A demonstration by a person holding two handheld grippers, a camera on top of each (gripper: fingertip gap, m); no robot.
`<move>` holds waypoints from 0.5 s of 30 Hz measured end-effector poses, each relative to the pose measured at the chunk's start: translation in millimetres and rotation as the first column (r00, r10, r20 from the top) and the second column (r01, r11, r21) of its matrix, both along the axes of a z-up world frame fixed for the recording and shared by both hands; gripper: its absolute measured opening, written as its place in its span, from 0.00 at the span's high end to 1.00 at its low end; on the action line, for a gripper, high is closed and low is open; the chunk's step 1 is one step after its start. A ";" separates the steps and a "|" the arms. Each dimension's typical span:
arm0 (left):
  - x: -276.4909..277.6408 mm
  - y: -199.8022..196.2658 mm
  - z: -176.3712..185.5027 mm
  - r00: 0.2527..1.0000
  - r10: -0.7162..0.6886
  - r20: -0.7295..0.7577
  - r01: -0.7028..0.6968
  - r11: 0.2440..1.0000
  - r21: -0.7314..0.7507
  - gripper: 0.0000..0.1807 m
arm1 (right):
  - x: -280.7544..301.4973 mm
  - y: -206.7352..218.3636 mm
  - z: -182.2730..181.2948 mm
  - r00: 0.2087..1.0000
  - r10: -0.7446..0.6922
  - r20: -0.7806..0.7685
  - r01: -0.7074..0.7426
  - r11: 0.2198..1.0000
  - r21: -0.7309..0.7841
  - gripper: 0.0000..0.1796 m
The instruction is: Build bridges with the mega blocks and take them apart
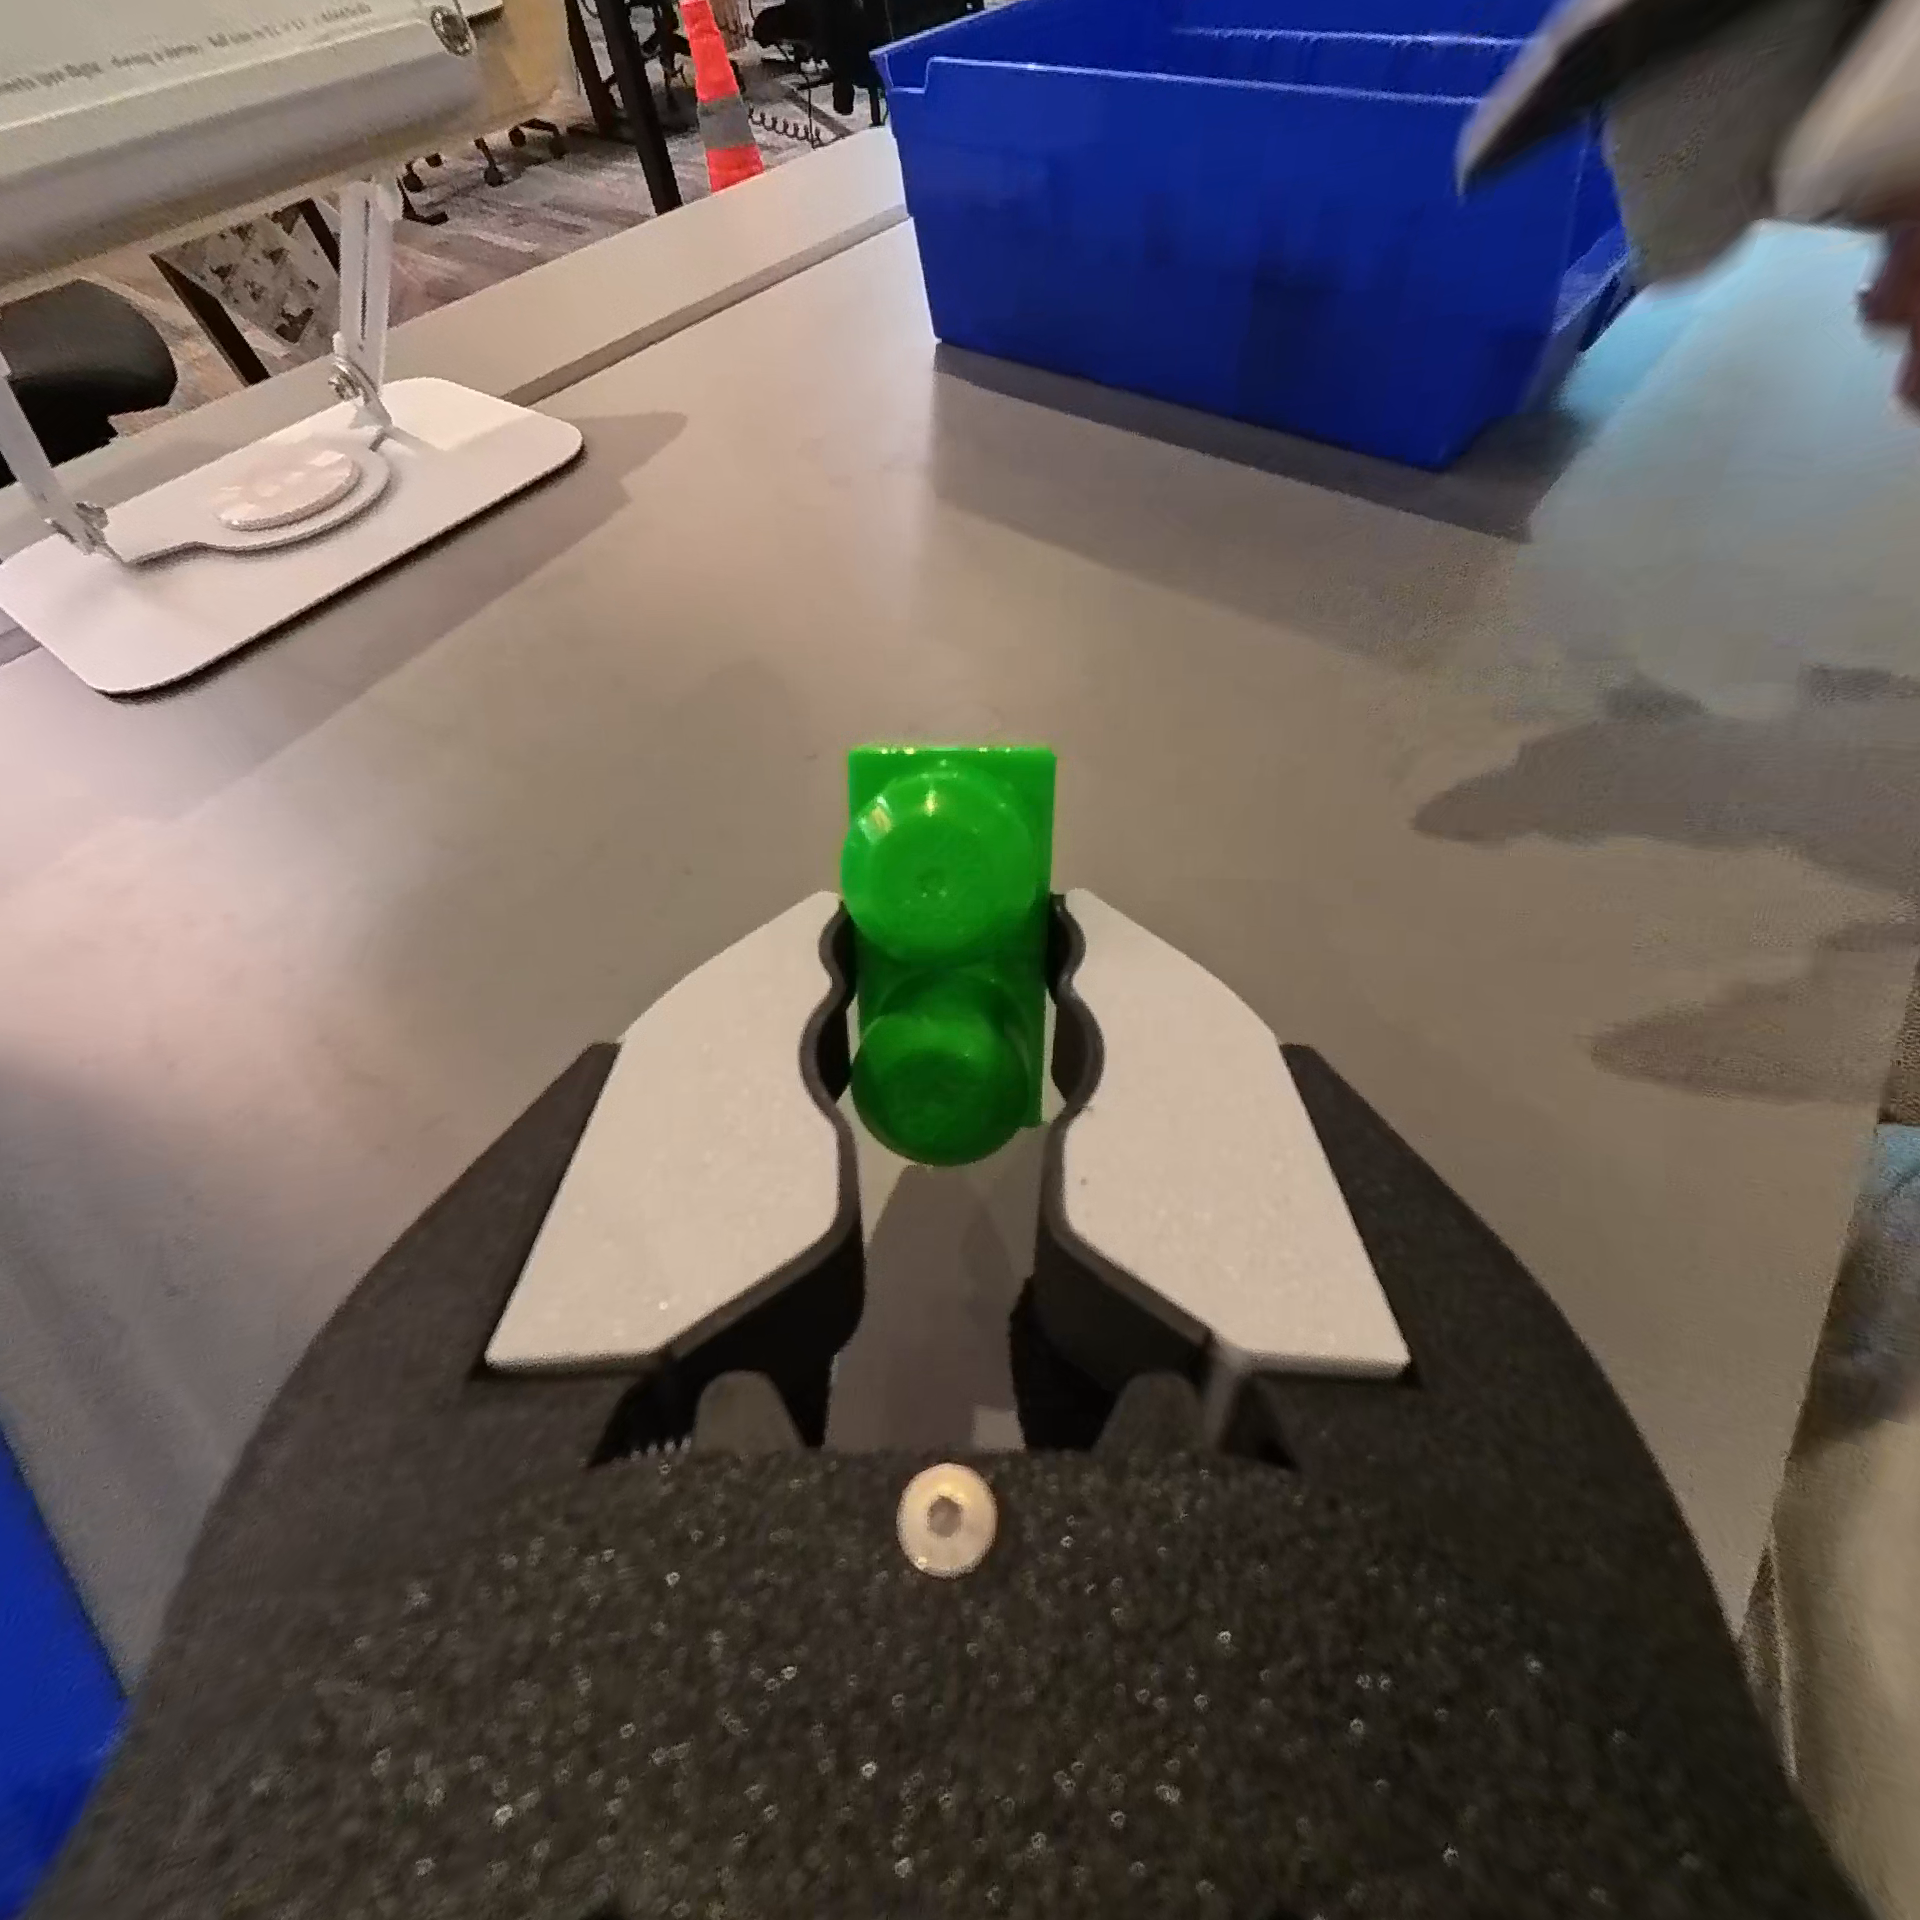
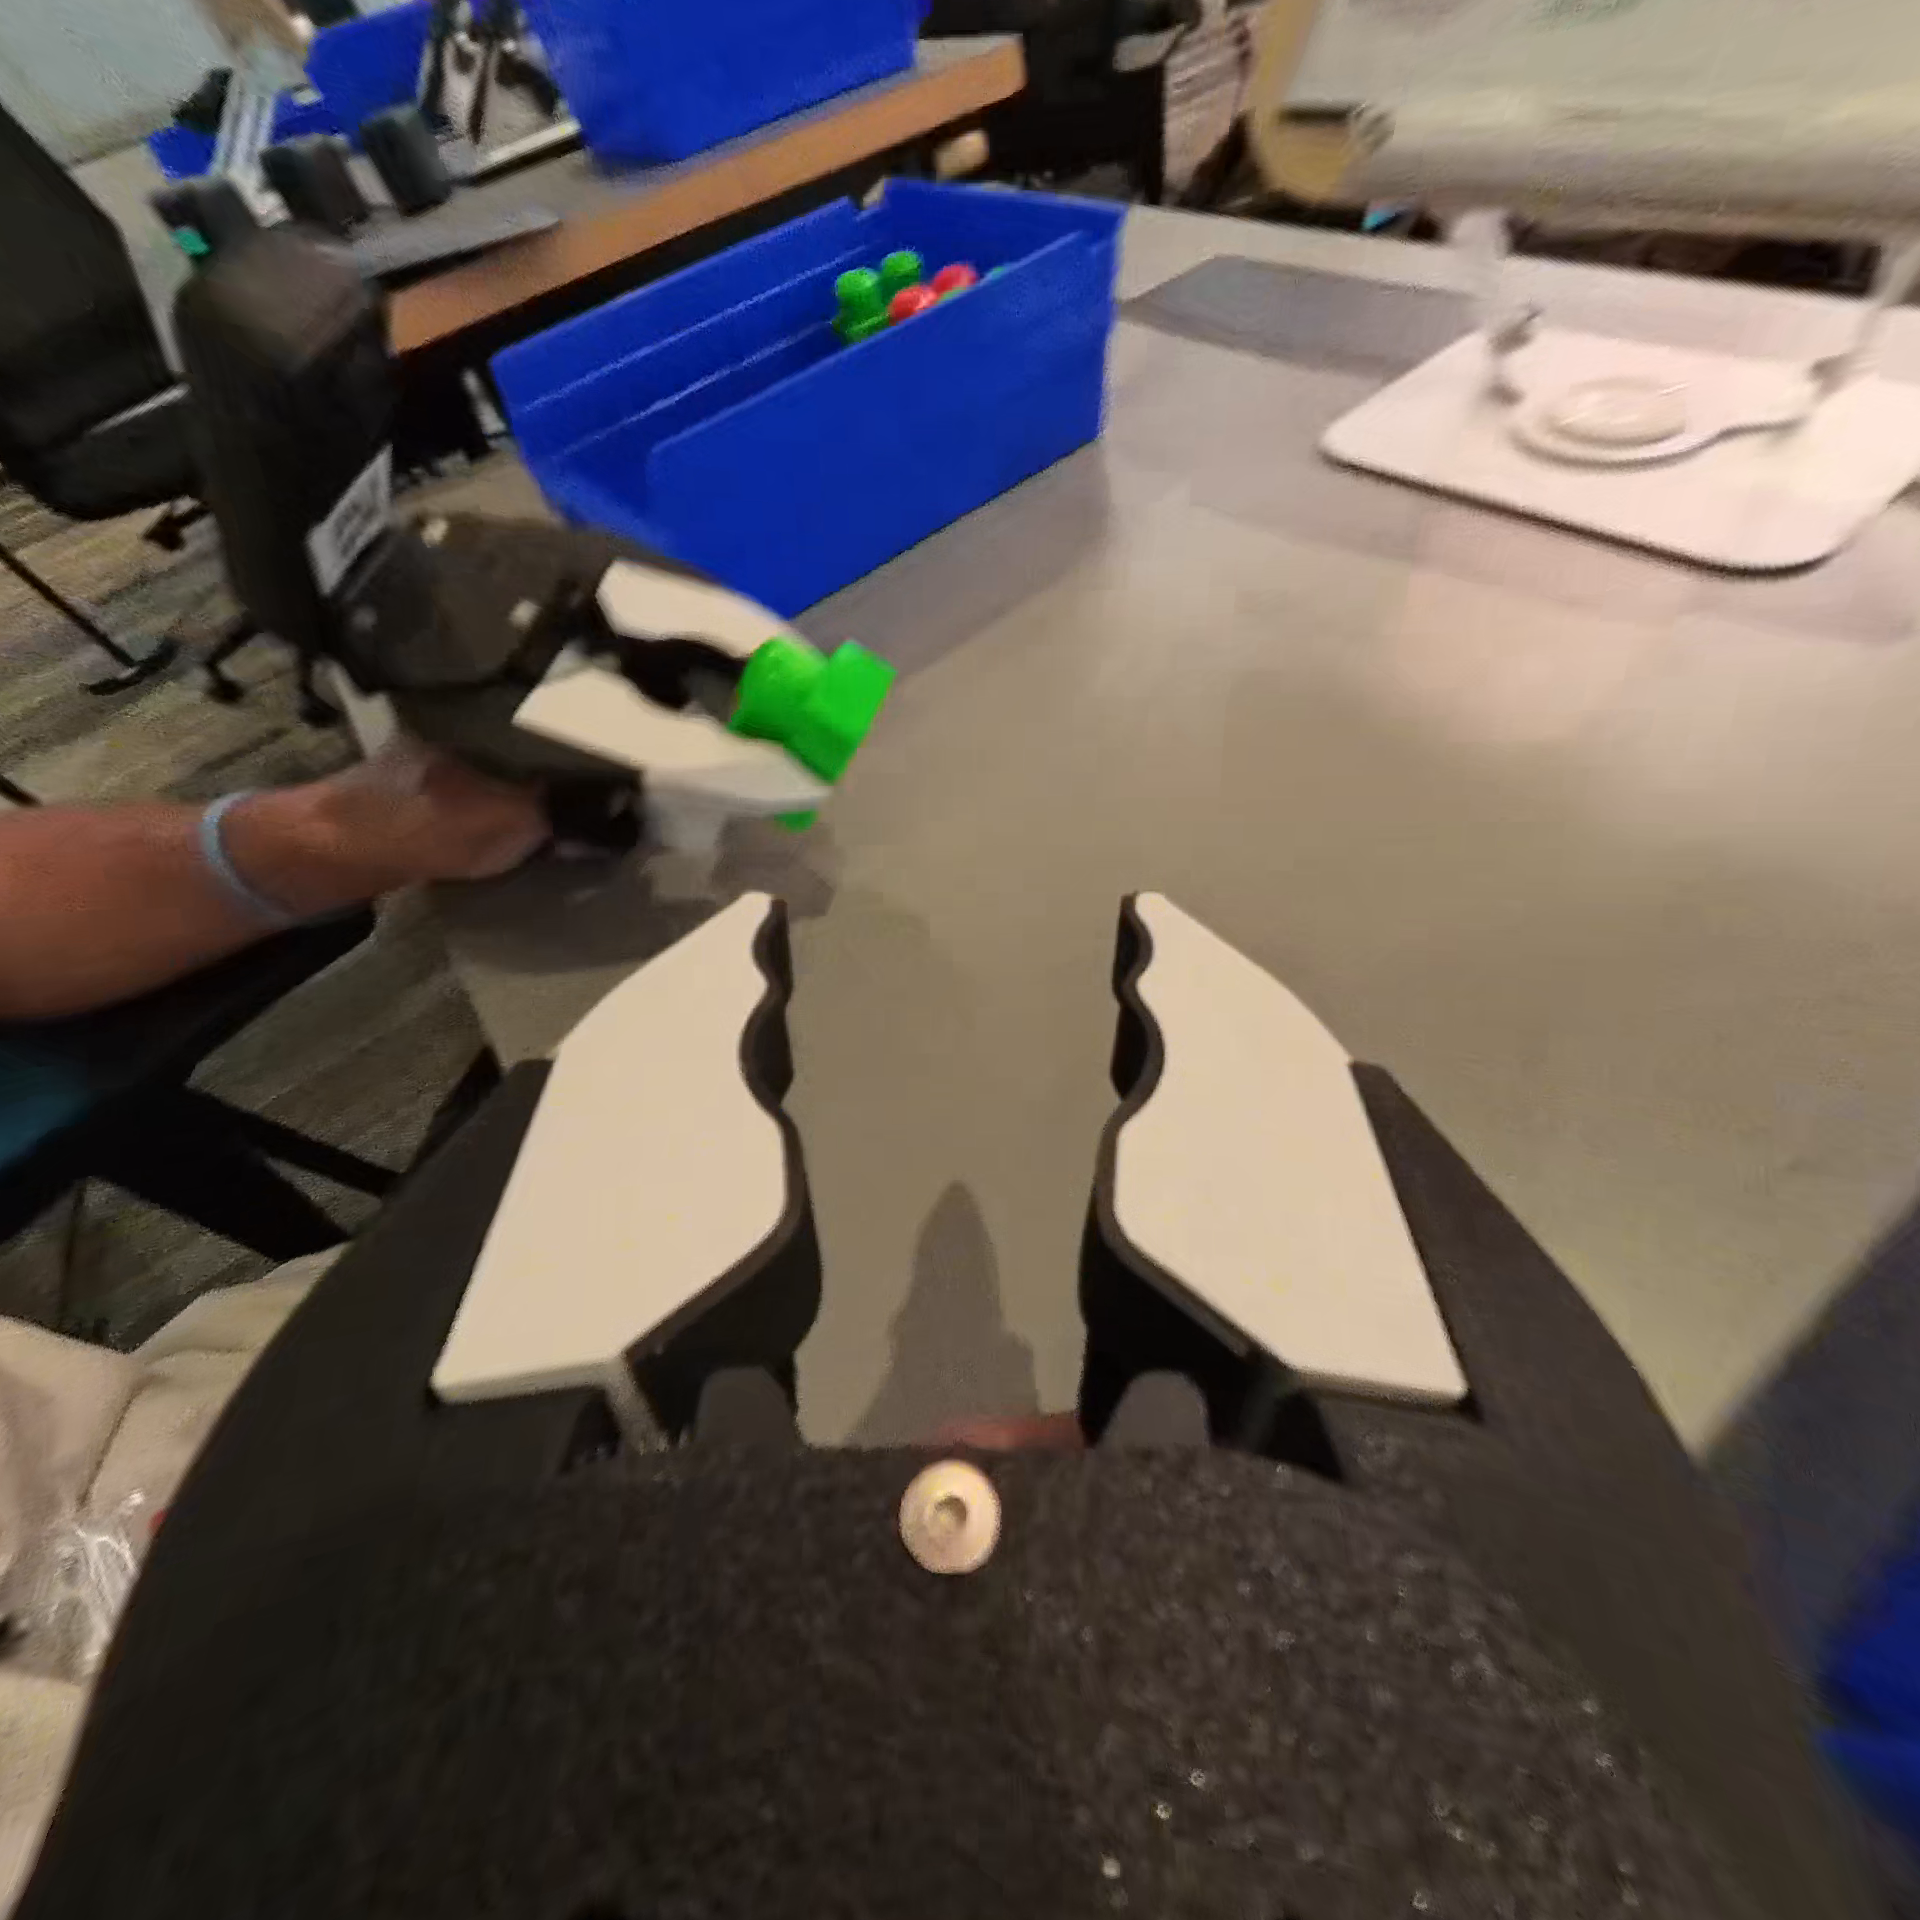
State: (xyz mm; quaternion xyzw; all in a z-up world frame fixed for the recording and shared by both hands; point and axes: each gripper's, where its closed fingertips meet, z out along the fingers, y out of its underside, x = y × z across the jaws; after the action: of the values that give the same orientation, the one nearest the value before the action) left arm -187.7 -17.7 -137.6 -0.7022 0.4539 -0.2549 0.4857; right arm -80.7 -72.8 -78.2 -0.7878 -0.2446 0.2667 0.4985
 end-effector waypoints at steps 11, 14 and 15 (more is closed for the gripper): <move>18.5 25.8 -15.9 0.941 0.009 -0.340 -0.041 0.995 -0.089 0.81 | -12.3 -27.9 -39.4 1.000 -0.004 -0.007 0.004 1.000 -0.006 0.72; 38.1 37.1 -14.0 0.898 -0.090 -0.432 -0.023 0.968 -0.249 0.81 | -5.6 -22.5 -42.1 0.999 -0.021 -0.027 0.020 0.999 -0.036 0.73; 43.2 42.0 -15.3 0.876 -0.118 -0.468 -0.023 0.958 -0.285 0.81 | -5.6 -23.0 -42.1 0.999 -0.016 -0.038 0.014 0.999 -0.045 0.74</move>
State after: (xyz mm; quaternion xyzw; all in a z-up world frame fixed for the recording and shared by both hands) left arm -144.5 24.3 -152.9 -0.7936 0.5365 -0.1468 0.2466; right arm -86.2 -95.7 -120.2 -0.7954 -0.2229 0.2836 0.4871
